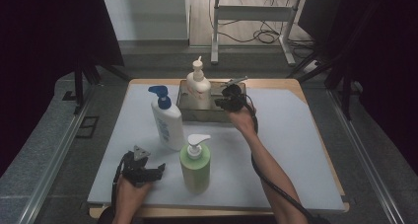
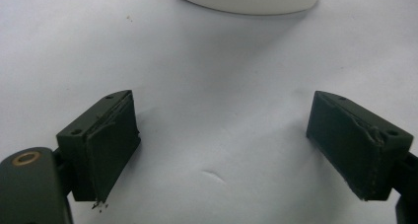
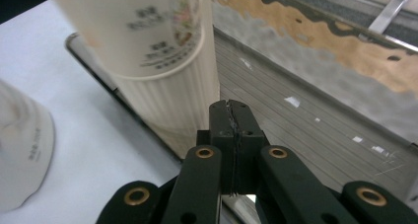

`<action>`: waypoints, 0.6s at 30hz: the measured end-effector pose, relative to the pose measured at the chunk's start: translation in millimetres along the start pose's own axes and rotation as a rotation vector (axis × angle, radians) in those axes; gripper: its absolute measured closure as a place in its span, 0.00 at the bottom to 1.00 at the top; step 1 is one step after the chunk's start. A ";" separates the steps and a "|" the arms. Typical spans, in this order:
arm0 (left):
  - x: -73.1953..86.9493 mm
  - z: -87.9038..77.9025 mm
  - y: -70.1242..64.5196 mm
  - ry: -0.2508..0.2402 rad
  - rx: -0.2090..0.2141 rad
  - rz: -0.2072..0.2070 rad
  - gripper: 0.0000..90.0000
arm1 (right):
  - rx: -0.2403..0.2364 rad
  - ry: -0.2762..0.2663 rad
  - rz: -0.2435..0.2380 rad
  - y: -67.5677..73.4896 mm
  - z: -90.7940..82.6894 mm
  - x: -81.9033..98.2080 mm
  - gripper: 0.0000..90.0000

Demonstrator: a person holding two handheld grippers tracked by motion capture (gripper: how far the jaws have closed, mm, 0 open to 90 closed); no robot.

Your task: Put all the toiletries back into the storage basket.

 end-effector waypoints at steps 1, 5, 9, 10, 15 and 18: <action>0.0 0.0 0.0 0.000 0.000 0.000 0.13 | -0.004 0.006 0.008 0.1 2.7 0.2 1.00; 0.0 -0.1 0.1 0.002 0.000 0.001 0.13 | 0.007 0.040 0.005 1.2 14.2 0.8 1.00; 0.0 -0.2 0.0 0.001 -0.001 0.001 0.13 | 0.015 0.062 0.011 1.4 22.3 0.0 1.00; 0.0 -0.1 -0.1 0.000 -0.001 0.000 0.13 | 0.017 0.069 0.013 1.2 23.9 -0.2 1.00; 0.0 -0.1 -0.1 0.000 -0.001 0.000 0.13 | 0.012 0.086 0.028 -0.4 30.1 -0.9 1.00; 0.0 -0.1 -0.1 0.000 0.000 0.000 0.13 | 0.003 0.097 0.032 1.3 33.3 -0.3 1.00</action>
Point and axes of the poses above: each handheld gripper's, and its own axes: z roughly forward along the jaws, x roughly out of its underside, y roughly to its left, the point moved 5 cm from there along z, roughly forward along the jaws, and after that the axes turned 2 degrees about x, right-handed, at the moved point
